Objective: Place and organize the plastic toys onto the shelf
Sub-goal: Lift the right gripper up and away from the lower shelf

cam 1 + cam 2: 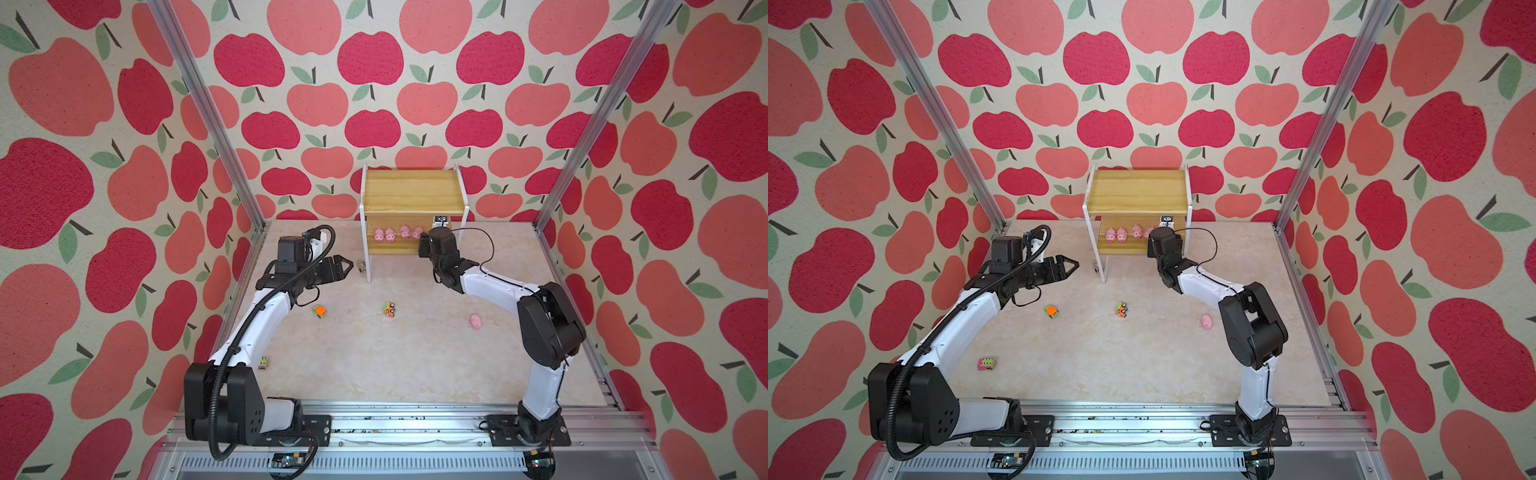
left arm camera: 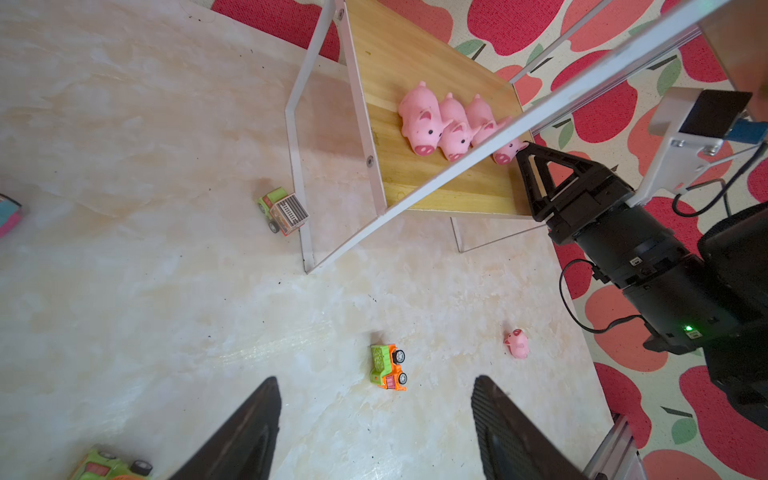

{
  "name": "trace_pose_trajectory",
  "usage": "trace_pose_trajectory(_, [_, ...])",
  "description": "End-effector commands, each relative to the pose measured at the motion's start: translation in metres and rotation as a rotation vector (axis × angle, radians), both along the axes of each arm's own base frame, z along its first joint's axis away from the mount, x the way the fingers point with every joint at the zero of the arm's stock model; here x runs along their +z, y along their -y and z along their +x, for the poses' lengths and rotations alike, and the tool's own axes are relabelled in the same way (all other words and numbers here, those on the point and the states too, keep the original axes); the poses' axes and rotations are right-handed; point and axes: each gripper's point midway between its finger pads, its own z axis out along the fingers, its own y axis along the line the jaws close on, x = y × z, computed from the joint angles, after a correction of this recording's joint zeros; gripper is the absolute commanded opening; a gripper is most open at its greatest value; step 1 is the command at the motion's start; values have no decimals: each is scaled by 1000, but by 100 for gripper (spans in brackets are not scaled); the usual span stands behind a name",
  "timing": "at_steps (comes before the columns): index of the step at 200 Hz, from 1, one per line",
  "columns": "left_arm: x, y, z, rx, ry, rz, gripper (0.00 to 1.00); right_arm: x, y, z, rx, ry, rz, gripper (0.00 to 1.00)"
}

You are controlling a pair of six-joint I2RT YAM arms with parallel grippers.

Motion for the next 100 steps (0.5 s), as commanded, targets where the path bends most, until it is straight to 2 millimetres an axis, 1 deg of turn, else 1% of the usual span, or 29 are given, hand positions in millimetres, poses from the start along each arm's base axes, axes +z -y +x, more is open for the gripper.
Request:
trace_pose_trajectory(1, [2, 2, -1, -22, 31, 8, 75, 4, -5, 10, -14, 28, 23, 61])
trace_pose_trajectory(12, [2, 2, 0, -24, 28, 8, 75, 4, -6, 13, -7, 29, 14, 63])
trace_pose_trajectory(17, [1, 3, 0, -24, 27, 8, 75, 3, -10, 13, 26, 24, 21, 65])
trace_pose_trajectory(27, [0, 3, 0, -27, 26, 8, 75, 3, -13, 14, 58, 23, 31, 67])
trace_pose_trajectory(47, [-1, 3, 1, -27, 23, 7, 75, 1, -13, 14, 92, 21, 38, 70])
trace_pose_trajectory(66, [-2, 3, 1, -28, 18, 7, 75, 1, -10, 12, 113, 19, 37, 71])
trace_pose_trajectory(100, [-4, 3, 1, -27, 16, 8, 75, 2, -12, 4, 179, 17, 19, 72])
